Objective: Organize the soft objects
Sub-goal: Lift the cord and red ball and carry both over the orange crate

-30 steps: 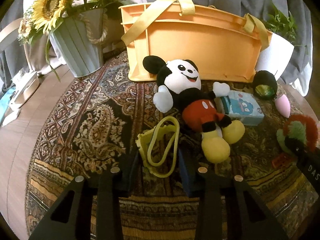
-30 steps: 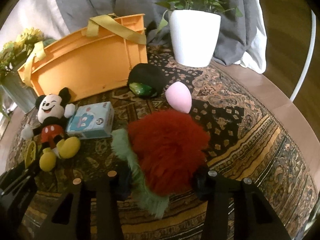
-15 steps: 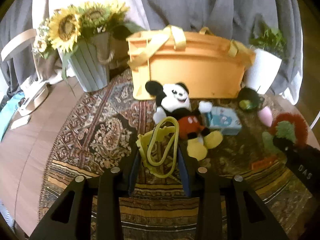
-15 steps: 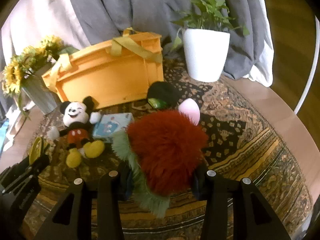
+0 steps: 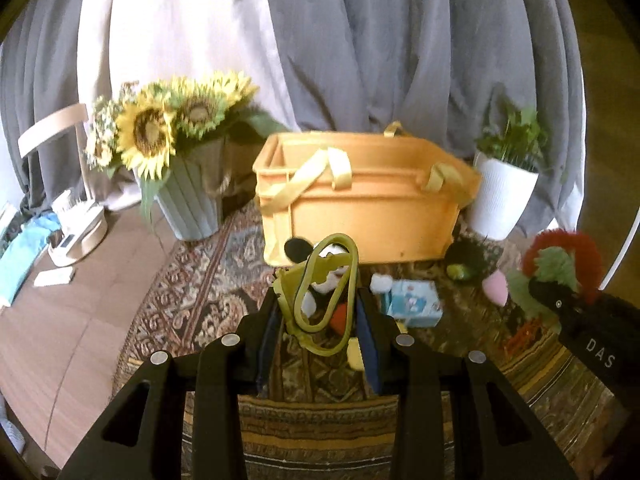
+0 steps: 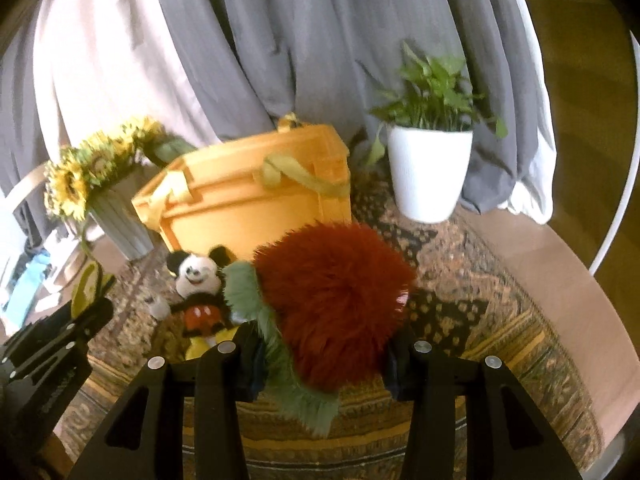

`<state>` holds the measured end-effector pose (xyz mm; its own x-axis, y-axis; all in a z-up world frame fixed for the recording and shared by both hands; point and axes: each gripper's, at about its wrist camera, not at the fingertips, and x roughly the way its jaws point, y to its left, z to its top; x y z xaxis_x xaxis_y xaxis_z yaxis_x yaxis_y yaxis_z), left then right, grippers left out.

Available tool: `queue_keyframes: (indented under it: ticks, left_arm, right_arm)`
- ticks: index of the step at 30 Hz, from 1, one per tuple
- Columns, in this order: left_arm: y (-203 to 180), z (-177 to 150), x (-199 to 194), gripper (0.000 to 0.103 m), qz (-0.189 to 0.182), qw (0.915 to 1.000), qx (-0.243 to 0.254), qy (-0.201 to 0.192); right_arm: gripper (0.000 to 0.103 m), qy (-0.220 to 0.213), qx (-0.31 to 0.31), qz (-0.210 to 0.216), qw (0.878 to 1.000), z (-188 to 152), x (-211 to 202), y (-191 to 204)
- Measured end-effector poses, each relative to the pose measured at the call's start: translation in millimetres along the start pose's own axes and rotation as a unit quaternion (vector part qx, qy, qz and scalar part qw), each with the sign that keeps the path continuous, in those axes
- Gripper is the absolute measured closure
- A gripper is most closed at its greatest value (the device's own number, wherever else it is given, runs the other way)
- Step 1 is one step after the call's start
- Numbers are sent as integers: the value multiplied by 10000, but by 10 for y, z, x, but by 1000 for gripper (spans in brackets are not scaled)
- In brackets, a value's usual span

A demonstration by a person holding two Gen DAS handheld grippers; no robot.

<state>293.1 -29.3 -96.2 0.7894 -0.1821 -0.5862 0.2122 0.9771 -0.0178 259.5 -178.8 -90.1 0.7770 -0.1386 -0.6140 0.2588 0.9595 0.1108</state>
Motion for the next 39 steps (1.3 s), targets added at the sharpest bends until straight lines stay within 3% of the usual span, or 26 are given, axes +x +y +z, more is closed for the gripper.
queue_keyframes:
  ticks: [20,39]
  left_arm:
    - [-58,674,-307,67,32,9942,10,-1070]
    - [-71,1267,-50,67,86,9863,41,-1646]
  right_arm:
    - [58,-752,-113,418,9962,695,-267,105]
    - [58,-1190,-269,708,9900,1330,-57,218]
